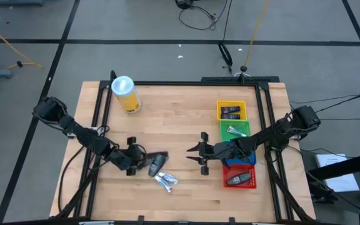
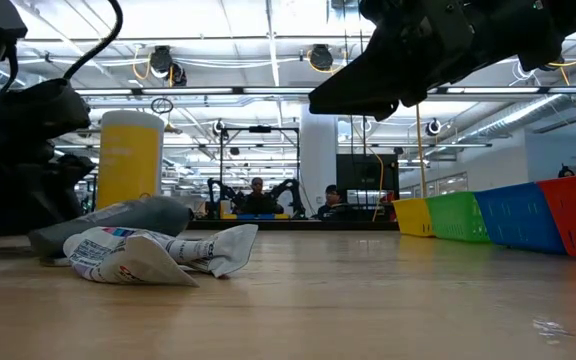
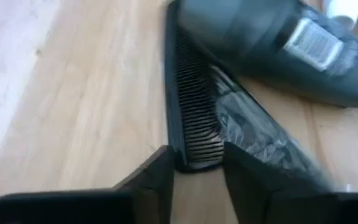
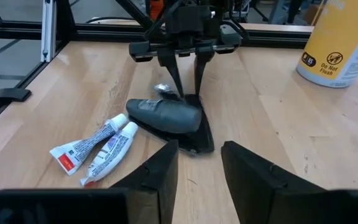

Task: Pick & Place Travel size toiletries
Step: Put the black hair comb into the blue bin

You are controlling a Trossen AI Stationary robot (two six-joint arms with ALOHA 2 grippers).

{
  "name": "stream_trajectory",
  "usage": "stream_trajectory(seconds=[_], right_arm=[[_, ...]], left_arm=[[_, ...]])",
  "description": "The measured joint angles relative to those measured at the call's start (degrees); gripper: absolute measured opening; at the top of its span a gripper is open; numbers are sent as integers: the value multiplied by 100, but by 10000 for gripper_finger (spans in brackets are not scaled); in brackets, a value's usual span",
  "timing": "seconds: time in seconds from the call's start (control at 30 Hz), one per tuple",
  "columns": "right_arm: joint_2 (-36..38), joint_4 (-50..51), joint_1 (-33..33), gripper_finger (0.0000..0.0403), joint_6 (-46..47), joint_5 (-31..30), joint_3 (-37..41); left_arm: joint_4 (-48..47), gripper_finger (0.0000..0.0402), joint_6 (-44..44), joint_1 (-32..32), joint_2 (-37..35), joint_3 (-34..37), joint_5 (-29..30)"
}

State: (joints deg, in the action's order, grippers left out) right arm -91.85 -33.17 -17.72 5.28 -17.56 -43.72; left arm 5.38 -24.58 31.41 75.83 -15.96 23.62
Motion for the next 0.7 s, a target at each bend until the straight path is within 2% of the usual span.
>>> stream_trajectory(seconds=[0.2, 0.37, 0.53, 0.7], right_arm=[[0, 0, 0, 116, 2, -7, 0], [0, 0, 2, 116, 8, -8, 0], [0, 15, 28, 116, 151, -5, 0], [0, 32, 189, 120, 1027, 55, 0]], left_arm=[[38, 49, 52, -1, 11, -120, 83], [65, 6, 252, -1, 9, -296, 453], [301, 13, 497, -93, 9, -375, 815], [159, 2, 636, -302, -86, -598, 380]])
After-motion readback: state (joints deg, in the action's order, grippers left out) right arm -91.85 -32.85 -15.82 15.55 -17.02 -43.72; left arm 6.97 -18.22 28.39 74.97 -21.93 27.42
